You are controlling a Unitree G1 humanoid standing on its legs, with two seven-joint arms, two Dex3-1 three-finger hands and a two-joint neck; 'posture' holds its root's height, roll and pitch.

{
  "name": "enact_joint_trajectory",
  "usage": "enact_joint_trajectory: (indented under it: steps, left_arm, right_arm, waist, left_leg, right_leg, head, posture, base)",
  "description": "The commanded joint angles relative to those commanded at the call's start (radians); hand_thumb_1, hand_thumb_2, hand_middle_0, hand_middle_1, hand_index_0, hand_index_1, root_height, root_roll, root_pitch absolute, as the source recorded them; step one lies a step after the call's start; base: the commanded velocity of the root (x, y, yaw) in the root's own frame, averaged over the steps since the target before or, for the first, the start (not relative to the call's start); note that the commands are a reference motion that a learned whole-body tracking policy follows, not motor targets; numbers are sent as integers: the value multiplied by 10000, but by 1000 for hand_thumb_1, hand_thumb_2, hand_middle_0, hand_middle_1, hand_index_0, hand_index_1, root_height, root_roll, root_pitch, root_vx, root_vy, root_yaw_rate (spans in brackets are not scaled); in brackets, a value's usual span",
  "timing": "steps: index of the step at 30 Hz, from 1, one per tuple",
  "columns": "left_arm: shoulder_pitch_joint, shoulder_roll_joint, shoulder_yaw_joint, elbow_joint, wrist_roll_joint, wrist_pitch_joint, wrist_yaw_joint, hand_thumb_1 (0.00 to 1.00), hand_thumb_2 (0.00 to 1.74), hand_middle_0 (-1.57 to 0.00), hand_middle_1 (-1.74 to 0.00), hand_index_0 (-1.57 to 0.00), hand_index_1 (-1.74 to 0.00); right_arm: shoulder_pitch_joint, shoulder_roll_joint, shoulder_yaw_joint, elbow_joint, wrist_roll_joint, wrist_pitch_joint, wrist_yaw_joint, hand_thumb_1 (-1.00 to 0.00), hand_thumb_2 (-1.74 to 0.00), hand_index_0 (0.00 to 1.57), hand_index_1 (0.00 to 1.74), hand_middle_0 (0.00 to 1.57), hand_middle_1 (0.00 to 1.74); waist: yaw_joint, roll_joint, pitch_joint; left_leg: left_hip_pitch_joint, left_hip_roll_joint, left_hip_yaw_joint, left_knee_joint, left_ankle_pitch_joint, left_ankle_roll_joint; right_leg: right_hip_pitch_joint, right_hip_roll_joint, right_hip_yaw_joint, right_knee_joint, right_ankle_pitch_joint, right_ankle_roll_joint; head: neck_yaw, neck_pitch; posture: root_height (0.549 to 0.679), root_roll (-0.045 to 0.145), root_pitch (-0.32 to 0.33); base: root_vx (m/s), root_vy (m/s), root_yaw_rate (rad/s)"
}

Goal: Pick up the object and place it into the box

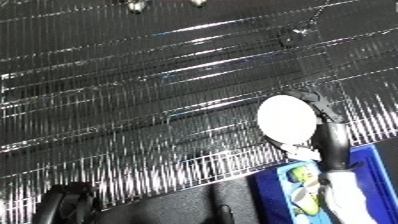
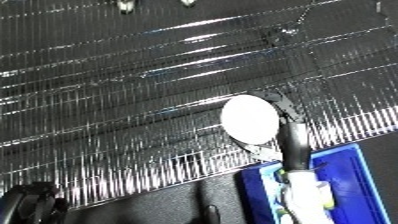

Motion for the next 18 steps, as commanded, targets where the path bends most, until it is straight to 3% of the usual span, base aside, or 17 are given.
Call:
enact_joint_trajectory:
  steps: [8,13,18]
  left_arm:
    - [7,59,124,66,-125,-67,-132,1000,1740,-1570,-1740,-1570,-1740]
    - [128,-140,85,167,-264,-320,-105,1000,1740,-1570,-1740,-1570,-1740]
    - [410,-354,96,248,-386,-546,-190,1000,1740,-1570,-1740,-1570,-1740]
  right_arm:
    - [630,-151,-725,-349,204,-265,-529,-650,-1131,1020,1131,1020,1131]
    - [1206,-503,-1359,-398,426,-365,-629,-650,-1131,1020,1131,1020,1131]
    - [1862,-968,-2194,-325,919,-500,-410,-650,-1131,1020,1131,1020,1131]
  waist:
    - [-583,101,0]
    - [-1091,366,0]
    - [-1585,714,-65]
  left_leg:
    - [765,265,545,-555,84,-137]
    - [1359,373,914,-993,166,-242]
    - [1813,452,1214,-1235,260,-355]
  right_leg:
    - [635,-48,305,-826,211,36]
    - [982,-127,536,-1320,288,62]
    - [1227,-179,733,-1561,246,47]
  head:
    - [1285,458]
    - [2272,763]
    - [2927,777]
  posture:
    - [657,52,-39]
    - [661,62,-49]
    - [662,71,-58]
  base:
    - [-41,9,-310]
    - [-4,100,-298]
    - [33,104,-206]
